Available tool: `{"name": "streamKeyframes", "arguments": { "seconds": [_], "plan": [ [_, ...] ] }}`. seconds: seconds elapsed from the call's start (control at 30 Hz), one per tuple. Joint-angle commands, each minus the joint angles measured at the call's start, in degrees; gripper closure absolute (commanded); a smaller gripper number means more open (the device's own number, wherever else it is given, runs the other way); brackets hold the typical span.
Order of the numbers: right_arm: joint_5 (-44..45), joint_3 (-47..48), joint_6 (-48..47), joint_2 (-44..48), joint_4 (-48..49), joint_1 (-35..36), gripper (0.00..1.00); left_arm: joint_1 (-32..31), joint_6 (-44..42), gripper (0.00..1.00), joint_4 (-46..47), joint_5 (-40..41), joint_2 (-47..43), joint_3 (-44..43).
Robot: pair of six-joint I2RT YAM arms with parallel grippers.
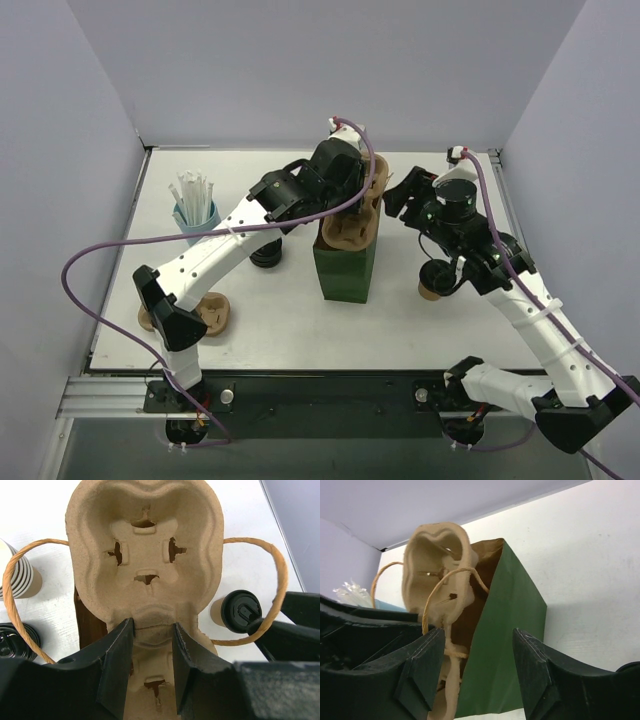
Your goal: Pack the takeout coffee
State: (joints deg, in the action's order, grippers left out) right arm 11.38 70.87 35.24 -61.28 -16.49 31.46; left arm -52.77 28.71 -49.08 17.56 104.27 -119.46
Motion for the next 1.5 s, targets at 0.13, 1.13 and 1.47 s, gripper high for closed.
{"name": "streamKeyframes", "arguments": {
  "seconds": [0.13, 1.13, 1.47],
  "plan": [
    [-1.4, 1.6, 2.5, 3.4, 3.7, -0.3, 0.43, 0.4, -0.1, 0.88, 0.6, 0.0, 1.5, -3.6],
    [-1.3, 1.6, -2.6, -2.7, 0.4, -1.7, 1.0, 3.0, 0.6, 0.88, -2.3, -0.1, 5.5, -9.0],
    [-2.6, 1.2, -2.7, -2.5, 0.6, -2.0, 1.0, 3.1, 1.7, 0.88, -2.5, -1.7, 7.7, -9.7]
  ]
}}
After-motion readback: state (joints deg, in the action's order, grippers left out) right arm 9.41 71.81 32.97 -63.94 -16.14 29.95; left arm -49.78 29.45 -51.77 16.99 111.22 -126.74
